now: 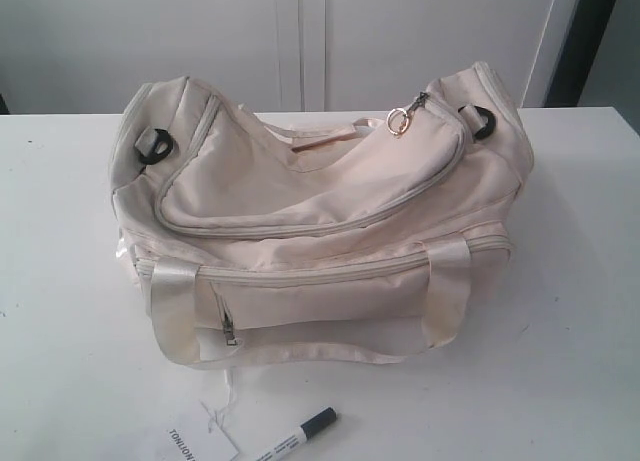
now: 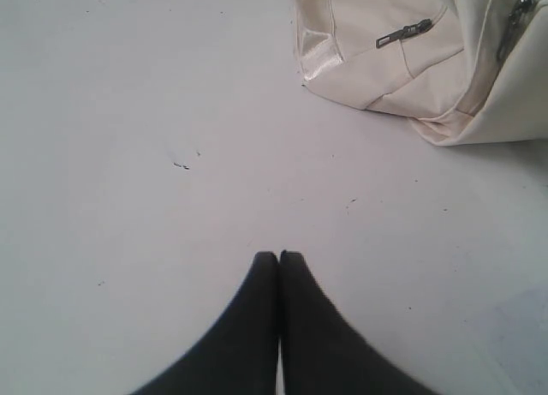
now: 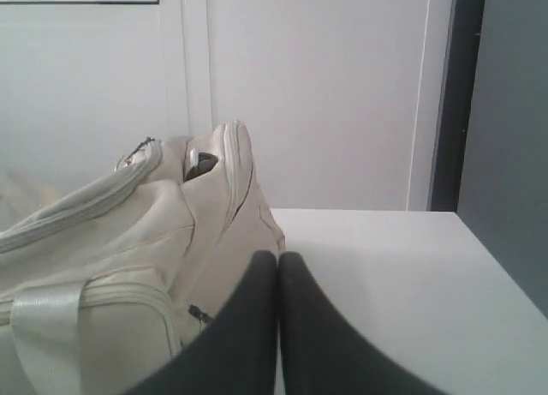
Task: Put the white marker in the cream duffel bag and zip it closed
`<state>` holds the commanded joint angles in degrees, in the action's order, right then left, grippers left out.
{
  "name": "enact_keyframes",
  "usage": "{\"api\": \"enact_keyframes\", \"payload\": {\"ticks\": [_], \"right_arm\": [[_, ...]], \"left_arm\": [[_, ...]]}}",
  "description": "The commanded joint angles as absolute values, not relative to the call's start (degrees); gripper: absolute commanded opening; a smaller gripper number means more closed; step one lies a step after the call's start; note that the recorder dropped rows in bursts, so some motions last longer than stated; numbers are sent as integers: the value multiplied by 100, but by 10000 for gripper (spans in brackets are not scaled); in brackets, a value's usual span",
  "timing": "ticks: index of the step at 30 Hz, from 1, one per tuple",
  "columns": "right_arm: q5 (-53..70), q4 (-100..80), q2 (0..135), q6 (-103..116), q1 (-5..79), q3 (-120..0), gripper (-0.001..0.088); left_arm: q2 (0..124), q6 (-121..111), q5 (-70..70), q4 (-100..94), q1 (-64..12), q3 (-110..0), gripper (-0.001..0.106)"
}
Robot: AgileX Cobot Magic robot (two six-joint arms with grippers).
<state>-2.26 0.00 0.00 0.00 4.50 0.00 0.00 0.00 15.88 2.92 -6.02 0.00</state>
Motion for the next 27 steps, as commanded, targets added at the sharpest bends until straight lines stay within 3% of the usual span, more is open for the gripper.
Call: {"api": "enact_keyframes", "payload": {"ticks": [8, 27], "right_arm": [[-922, 0, 0, 0, 450, 0, 0], [-547, 0, 0, 0, 450, -299, 0]], "left_arm": [[0, 0, 1588, 292, -602, 0, 0], [0, 0, 1588, 292, -602, 0, 0]]}}
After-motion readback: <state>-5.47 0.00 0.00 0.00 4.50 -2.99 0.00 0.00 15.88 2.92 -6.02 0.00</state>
